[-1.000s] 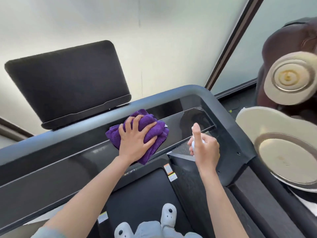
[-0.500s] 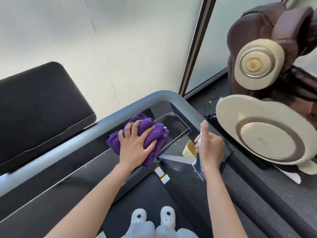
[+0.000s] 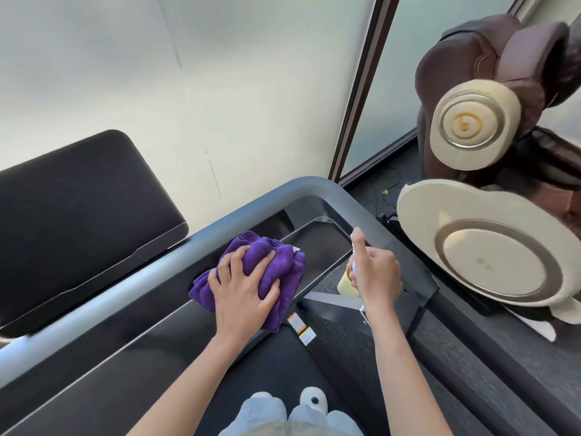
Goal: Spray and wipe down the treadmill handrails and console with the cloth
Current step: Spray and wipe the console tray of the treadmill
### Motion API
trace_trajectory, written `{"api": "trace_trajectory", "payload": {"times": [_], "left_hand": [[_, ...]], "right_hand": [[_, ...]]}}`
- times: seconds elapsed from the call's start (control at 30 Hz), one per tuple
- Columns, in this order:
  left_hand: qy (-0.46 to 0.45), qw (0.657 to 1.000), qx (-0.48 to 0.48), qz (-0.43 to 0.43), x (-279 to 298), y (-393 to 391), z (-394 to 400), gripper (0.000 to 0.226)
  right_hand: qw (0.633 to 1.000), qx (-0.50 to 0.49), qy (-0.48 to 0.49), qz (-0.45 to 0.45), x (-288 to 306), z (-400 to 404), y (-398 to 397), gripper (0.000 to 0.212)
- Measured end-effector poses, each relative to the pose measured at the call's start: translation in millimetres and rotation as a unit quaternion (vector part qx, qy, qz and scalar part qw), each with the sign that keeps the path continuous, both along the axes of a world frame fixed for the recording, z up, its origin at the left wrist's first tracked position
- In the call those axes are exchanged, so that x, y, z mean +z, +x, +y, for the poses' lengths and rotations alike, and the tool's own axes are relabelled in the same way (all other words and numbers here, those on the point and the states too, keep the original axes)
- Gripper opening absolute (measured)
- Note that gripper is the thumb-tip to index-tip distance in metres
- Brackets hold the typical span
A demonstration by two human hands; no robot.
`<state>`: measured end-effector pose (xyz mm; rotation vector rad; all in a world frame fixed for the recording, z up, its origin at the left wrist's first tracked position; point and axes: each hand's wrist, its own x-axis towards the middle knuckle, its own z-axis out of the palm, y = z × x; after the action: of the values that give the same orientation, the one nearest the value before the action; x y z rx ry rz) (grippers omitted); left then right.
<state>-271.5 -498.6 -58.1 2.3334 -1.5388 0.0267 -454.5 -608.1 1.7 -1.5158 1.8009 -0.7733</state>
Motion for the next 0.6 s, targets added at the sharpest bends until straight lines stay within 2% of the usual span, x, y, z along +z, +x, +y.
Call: {"api": "trace_trajectory", "payload": {"times": [0.17, 0.37, 0.6], "left_hand": [[-0.017, 0.999, 0.036, -0.008, -2.5, -1.4, 6.4, 0.047], [-0.028, 0.998, 0.064, -0.007, -1.6, -3.3, 14.3, 0.047], [-0.024, 0.987, 0.162, 0.007, -0.6, -2.9, 50.6, 0.045]], "right_hand": [[0.999, -0.009, -0.019, 0.048, -2.8, -6.8, 1.0, 0.095], [0.999, 0.005, -0.024, 0.028, -2.3, -0.2, 3.8, 0.096], [0.995, 0.098, -0.021, 0.01, -3.5, 20.2, 18.5, 0.086]]}}
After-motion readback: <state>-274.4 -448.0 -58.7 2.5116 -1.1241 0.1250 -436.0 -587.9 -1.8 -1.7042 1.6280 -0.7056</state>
